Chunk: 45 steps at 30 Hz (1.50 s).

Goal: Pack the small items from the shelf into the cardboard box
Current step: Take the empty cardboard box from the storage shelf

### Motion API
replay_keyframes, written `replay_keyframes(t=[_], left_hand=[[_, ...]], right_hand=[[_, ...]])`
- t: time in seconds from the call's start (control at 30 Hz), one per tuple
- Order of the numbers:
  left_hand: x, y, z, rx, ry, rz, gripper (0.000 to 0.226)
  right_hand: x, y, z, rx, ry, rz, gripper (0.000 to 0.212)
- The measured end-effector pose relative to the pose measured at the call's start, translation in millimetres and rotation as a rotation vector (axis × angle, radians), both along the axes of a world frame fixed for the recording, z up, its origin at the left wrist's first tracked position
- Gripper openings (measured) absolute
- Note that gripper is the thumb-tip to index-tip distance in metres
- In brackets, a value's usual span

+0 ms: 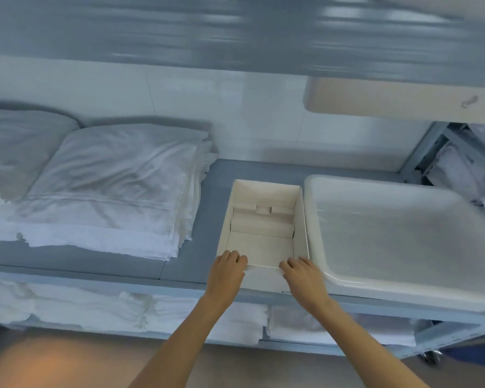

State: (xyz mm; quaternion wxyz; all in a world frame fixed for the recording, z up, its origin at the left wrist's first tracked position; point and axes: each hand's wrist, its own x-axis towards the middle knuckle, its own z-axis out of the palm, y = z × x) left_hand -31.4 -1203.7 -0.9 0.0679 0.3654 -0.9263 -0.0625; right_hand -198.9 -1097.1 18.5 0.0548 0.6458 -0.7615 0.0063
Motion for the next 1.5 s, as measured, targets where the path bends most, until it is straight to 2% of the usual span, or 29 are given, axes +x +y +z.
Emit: replay_keyframes(t=[0.4, 0.5, 0.57, 0.67, 0.8, 0.87, 0.93, 1.07, 1.27, 1.5], left_hand=[[68, 24, 2, 0.021, 0.021, -0.177, 0.028], [79, 29, 6, 0.027, 0.078, -0.204, 0.027], [81, 27, 12, -0.014, 0.154, -0.214, 0.018], [74, 8, 17, -0.090, 0.253, -0.162, 0.017], [50, -29, 24, -0.004, 0.103, 0.054, 0.045], [39, -42, 23, 0.011, 0.062, 0.120, 0.055], [28, -49, 22, 0.046, 0.059, 0.143, 0.058], [11, -58, 19, 0.145, 0.062, 0.211, 0.060], [-2, -71, 10, 0.197, -0.015, 0.301, 0.061], [-3, -78, 4, 0.241, 0.011, 0.366, 0.064]], right_hand=[[67, 41, -4, 0.043, 0.020, -0.073, 0.038], [77, 51, 0, -0.048, -0.041, -0.060, 0.026], [76, 53, 6, -0.142, -0.102, -0.072, 0.023], [62, 42, 14, -0.173, -0.143, -0.157, 0.032], [32, 12, 21, 0.008, -0.223, -0.319, 0.051], [18, -4, 23, 0.030, -0.248, -0.374, 0.054], [8, -17, 23, 0.039, -0.314, -0.450, 0.053], [-8, -39, 13, 0.142, -0.429, -0.574, 0.064], [-20, -61, 1, 0.065, -0.489, -0.637, 0.047], [-26, -63, -4, 0.085, -0.539, -0.560, 0.046]])
